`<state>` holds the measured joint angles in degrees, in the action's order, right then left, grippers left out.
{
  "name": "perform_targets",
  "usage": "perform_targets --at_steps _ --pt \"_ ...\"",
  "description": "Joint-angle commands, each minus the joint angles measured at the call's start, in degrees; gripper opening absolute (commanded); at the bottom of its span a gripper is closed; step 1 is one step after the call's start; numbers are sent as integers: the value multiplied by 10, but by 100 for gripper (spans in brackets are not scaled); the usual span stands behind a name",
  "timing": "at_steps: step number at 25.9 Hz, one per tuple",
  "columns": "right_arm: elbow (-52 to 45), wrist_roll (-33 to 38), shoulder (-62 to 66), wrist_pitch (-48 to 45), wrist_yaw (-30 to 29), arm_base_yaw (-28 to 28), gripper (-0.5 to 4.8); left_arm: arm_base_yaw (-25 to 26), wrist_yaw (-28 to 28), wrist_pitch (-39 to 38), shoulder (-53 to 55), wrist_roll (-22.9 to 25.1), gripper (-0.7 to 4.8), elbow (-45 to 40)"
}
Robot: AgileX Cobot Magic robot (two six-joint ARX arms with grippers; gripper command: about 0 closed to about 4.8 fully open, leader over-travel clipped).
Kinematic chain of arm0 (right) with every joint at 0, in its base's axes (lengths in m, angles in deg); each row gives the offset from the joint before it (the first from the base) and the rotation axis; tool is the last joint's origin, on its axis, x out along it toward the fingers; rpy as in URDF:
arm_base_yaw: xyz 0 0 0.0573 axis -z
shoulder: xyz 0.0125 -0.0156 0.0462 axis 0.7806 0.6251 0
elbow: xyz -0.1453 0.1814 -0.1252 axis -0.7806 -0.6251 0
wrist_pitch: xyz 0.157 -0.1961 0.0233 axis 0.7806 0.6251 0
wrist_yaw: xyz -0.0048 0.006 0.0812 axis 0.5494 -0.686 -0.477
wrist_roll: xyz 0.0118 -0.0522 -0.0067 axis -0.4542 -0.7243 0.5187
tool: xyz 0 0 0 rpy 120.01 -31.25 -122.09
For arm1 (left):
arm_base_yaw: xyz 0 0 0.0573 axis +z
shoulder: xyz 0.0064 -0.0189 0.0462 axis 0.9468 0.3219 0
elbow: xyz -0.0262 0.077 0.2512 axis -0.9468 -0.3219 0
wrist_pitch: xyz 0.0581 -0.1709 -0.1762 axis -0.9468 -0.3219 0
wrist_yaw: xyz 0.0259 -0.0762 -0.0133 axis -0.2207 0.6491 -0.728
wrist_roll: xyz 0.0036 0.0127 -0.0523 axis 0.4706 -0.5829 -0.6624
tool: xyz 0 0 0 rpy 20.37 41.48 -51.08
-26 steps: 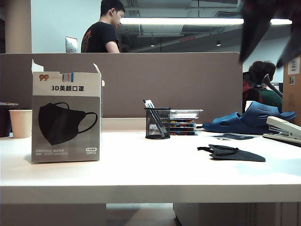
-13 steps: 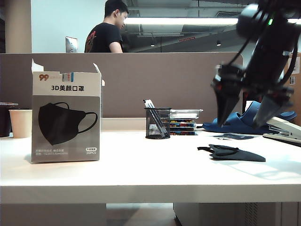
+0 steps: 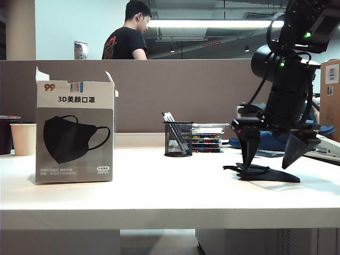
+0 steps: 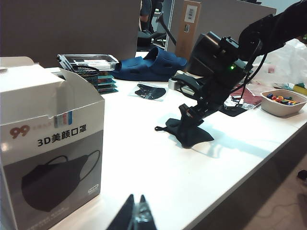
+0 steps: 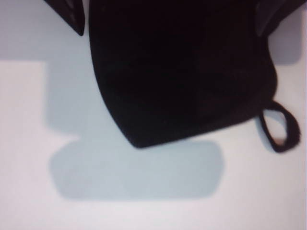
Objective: Put the mask into the mask box.
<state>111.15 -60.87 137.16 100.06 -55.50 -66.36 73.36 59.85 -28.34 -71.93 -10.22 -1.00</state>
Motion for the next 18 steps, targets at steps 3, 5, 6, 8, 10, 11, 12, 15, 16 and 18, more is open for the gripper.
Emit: perform_targets --at_steps 3,5,6,8,10,11,12,15,16,18 --pt "0 4 9 11 3 1 479 0 3 6 0 0 -6 4" --pt "0 4 16 2 2 1 459 0 3 6 0 0 -6 4" --pt "0 4 22 1 0 0 415 0 3 8 0 0 -6 4" --pt "0 4 30 1 0 0 353 0 3 9 0 0 -6 4" --pt "0 3 37 5 0 0 259 0 3 11 0 0 -6 5" --pt "0 3 39 8 1 0 175 0 3 16 0 0 -6 5" --pt "0 3 40 8 0 0 123 0 3 21 0 -2 -6 5" --pt "1 3 40 7 0 0 2 0 -1 39 0 -2 -6 5" --pt "1 3 40 4 -5 0 -8 0 -4 47 0 -2 -6 5" --pt "2 3 40 -6 -44 0 -8 0 -19 49 0 -2 -6 5"
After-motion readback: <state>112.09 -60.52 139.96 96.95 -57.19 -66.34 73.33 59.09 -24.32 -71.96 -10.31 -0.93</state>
